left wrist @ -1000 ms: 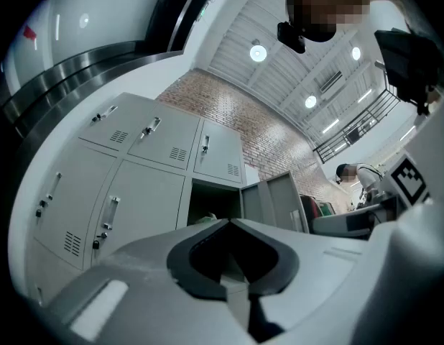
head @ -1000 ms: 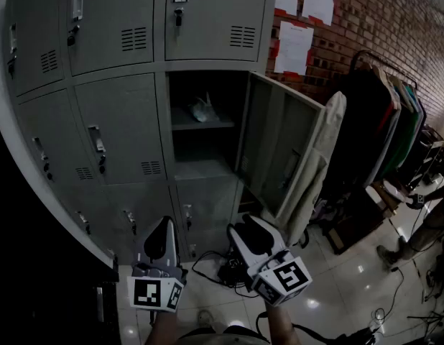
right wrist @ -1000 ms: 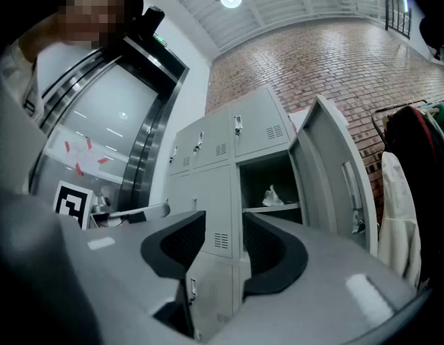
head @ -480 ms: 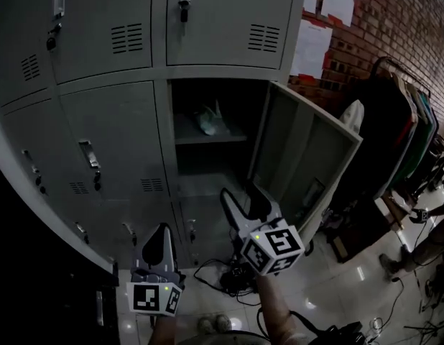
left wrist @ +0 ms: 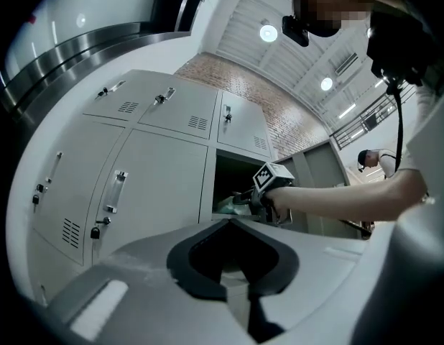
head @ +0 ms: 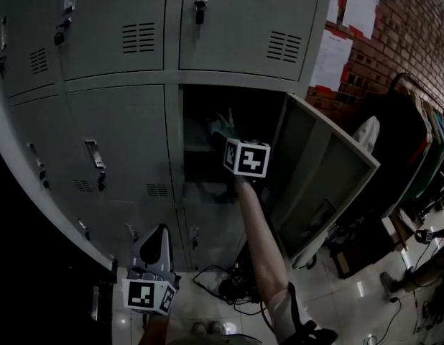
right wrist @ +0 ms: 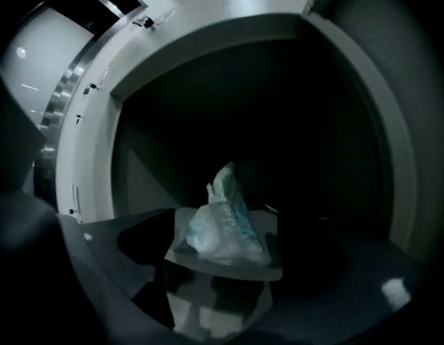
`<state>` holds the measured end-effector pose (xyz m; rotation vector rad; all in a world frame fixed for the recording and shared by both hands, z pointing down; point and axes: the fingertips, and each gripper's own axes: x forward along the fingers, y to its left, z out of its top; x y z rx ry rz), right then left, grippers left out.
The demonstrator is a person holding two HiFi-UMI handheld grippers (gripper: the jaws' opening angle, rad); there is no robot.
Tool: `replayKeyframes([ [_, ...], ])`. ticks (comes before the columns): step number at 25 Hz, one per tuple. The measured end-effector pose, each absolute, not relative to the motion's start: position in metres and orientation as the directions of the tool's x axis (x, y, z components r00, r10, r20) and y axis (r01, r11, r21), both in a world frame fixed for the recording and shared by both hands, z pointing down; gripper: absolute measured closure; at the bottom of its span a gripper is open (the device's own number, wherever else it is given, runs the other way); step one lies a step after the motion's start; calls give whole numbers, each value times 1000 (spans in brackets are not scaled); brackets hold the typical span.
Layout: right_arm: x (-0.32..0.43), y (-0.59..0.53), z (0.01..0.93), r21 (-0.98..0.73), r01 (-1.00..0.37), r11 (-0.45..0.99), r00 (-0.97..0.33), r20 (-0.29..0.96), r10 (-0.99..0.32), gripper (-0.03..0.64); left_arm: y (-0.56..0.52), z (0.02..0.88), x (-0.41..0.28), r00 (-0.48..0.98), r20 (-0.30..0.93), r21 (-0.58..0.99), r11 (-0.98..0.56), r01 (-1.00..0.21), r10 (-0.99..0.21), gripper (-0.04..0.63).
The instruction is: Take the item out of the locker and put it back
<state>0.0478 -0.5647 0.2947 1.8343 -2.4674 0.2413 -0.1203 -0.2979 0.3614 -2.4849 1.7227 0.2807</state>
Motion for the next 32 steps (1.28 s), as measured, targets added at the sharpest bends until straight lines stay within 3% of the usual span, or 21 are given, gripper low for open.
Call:
replayKeyframes([
  [7, 46, -592, 303, -90, -955, 281, -294, 181, -939, 175, -310, 364, -131, 311, -201, 21, -322, -947, -929, 589],
  [8, 45, -592, 302, -68, -956, 286, -294, 176, -940, 198, -311, 364, -132, 308, -201, 23, -319, -948, -930, 589],
  [9, 44, -590, 300, -45, -956, 289, -292, 168, -941, 414, -313, 365, -133, 305, -200, 26, -316, -948, -931, 589],
  [10, 43, -589, 299, -29, -955, 297, -297, 162, -941, 588, -314, 365, -133, 303, -200, 28, -315, -949, -932, 589],
  [22, 44, -587, 293, -44, -946, 321, -324, 133, -937, 603, -318, 364, -132, 294, -203, 35, -307, -951, -934, 589],
  [32, 40, -402, 294, -12, -901, 433, -424, -172, -889, 603, -296, 350, -123, 291, -205, -108, -274, -956, -935, 589],
])
